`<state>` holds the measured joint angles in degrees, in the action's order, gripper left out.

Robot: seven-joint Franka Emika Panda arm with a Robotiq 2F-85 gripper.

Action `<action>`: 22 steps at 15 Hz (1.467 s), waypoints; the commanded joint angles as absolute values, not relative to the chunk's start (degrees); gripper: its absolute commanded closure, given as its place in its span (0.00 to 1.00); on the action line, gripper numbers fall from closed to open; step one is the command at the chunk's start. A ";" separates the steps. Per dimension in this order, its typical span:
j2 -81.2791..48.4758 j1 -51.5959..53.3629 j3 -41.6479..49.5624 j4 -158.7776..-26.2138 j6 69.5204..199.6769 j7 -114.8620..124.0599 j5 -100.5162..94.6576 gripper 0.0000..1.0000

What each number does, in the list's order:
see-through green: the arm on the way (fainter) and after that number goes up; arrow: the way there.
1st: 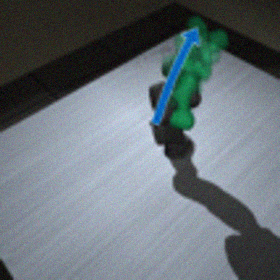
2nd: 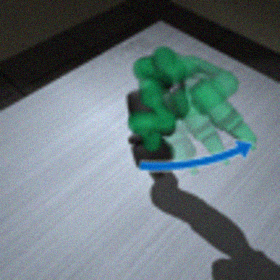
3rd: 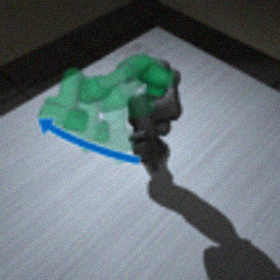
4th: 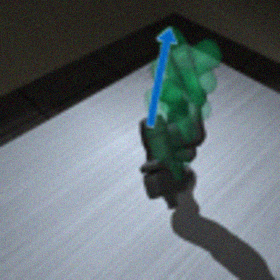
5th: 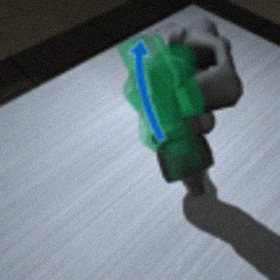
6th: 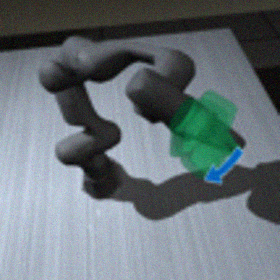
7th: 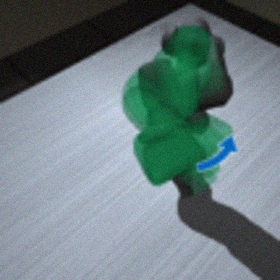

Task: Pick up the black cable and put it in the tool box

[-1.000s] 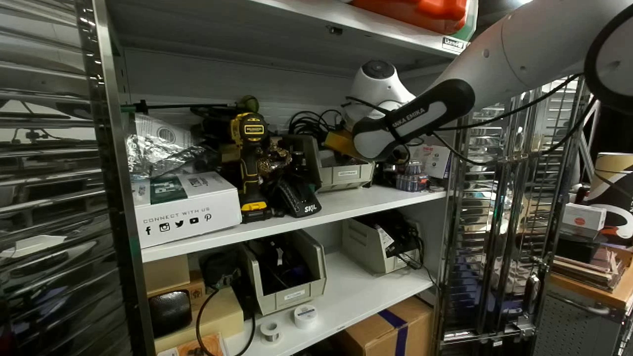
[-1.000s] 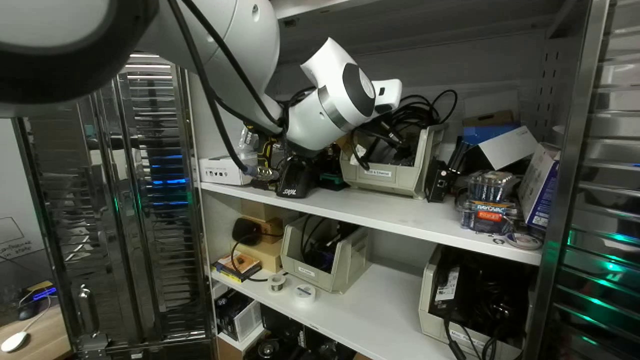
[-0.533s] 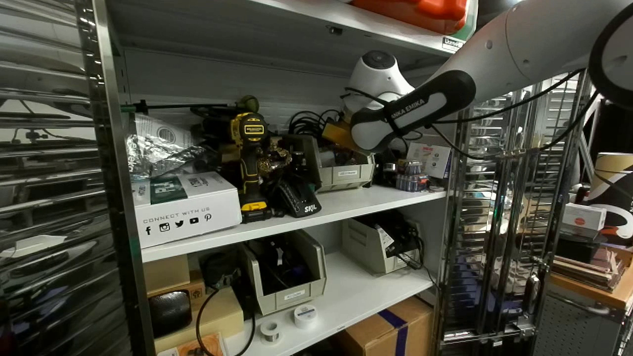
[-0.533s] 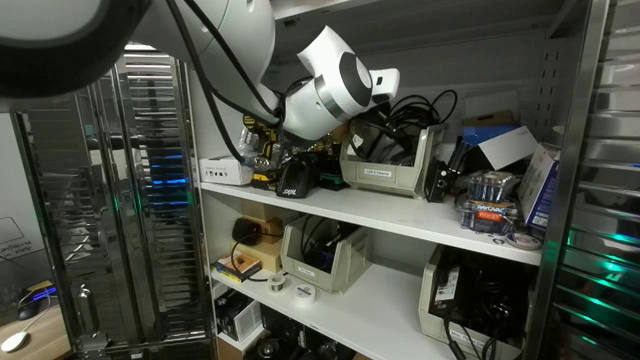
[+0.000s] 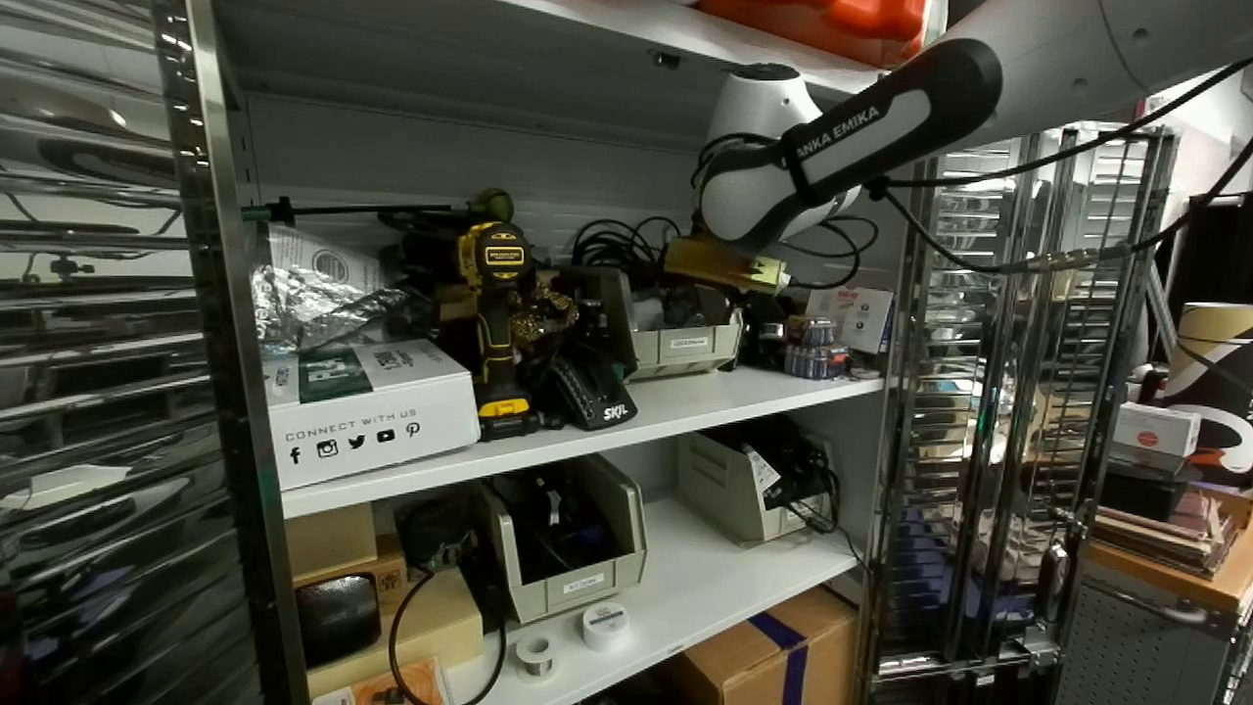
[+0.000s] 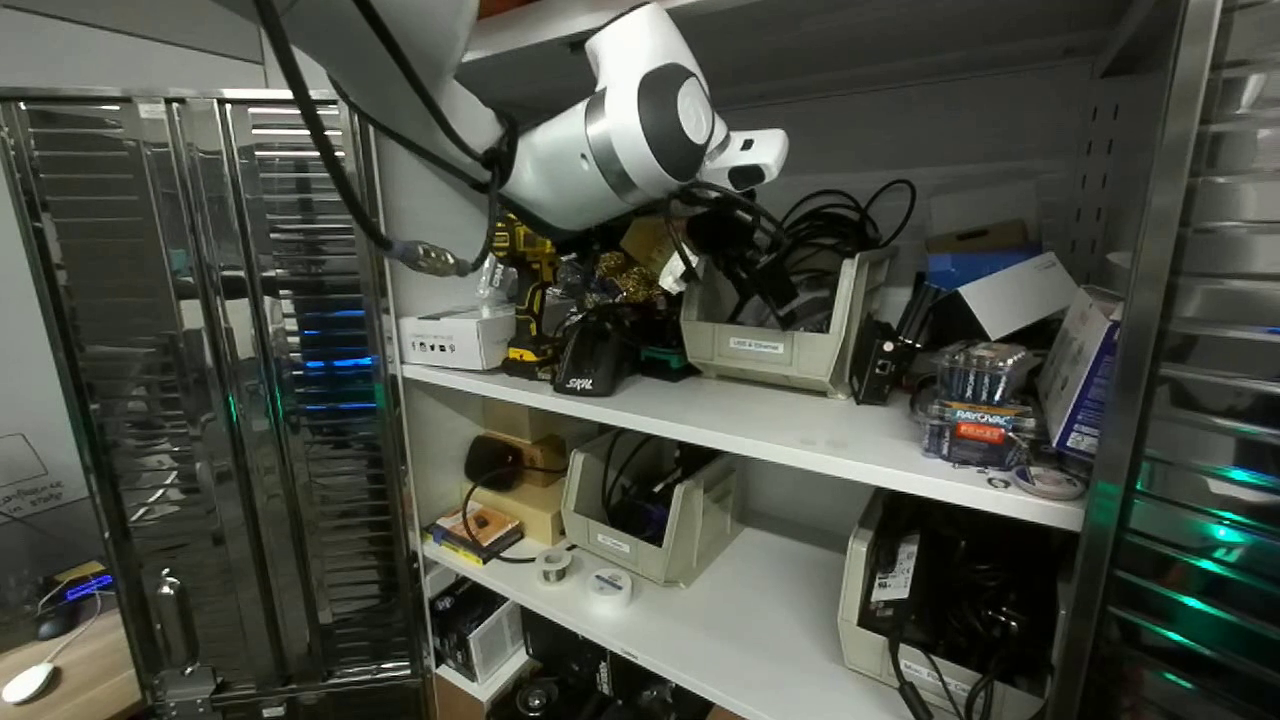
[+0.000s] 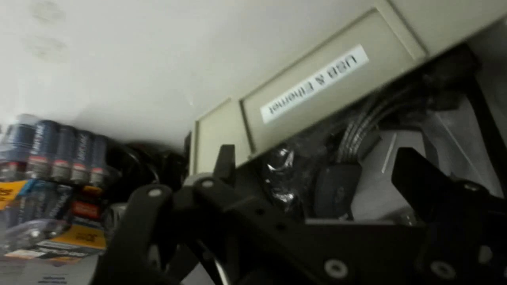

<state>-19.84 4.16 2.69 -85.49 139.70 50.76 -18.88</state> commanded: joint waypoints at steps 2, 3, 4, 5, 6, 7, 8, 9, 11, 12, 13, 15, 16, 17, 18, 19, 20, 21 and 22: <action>-7.94 4.80 3.30 -97.65 130.75 43.24 -18.80 0.00; -5.61 4.55 2.85 -100.18 128.19 40.70 -18.80 0.00; -3.57 4.31 2.44 -102.27 125.41 38.32 -18.49 0.00; -1.53 4.07 1.97 -104.38 122.47 35.83 -17.88 0.00; 0.21 3.90 1.65 -106.13 119.85 33.84 -18.04 0.00; 1.80 3.55 1.31 -108.22 117.45 31.17 -17.12 0.00; 3.11 3.33 1.04 -109.84 114.84 28.88 -16.35 0.00; 4.52 3.10 0.87 -111.79 112.85 26.29 -14.82 0.00; 6.38 2.84 0.63 -114.55 108.80 21.29 -11.95 0.00; 7.18 2.73 0.63 -115.68 106.83 18.44 -10.62 0.00; 8.00 2.70 0.62 -116.68 105.13 15.36 -9.61 0.00; 9.57 2.87 0.57 -118.17 102.18 9.32 -7.84 0.00; 10.22 3.10 0.38 -118.71 100.57 6.60 -7.38 0.00; 10.93 3.32 0.05 -119.30 98.96 4.33 -7.68 0.00; 12.14 3.54 -0.39 -120.47 98.25 3.01 -7.95 0.00; 13.46 3.72 -0.91 -121.75 97.77 2.17 -8.38 0.00; 15.02 3.87 -1.54 -123.37 97.77 2.44 -8.79 0.00; 16.46 3.99 -2.04 -124.84 97.90 2.36 -8.52 0.00; 18.01 4.14 -2.57 -126.26 98.03 2.62 -8.05 0.00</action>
<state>11.79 3.79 -1.13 -121.12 98.19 3.88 -8.78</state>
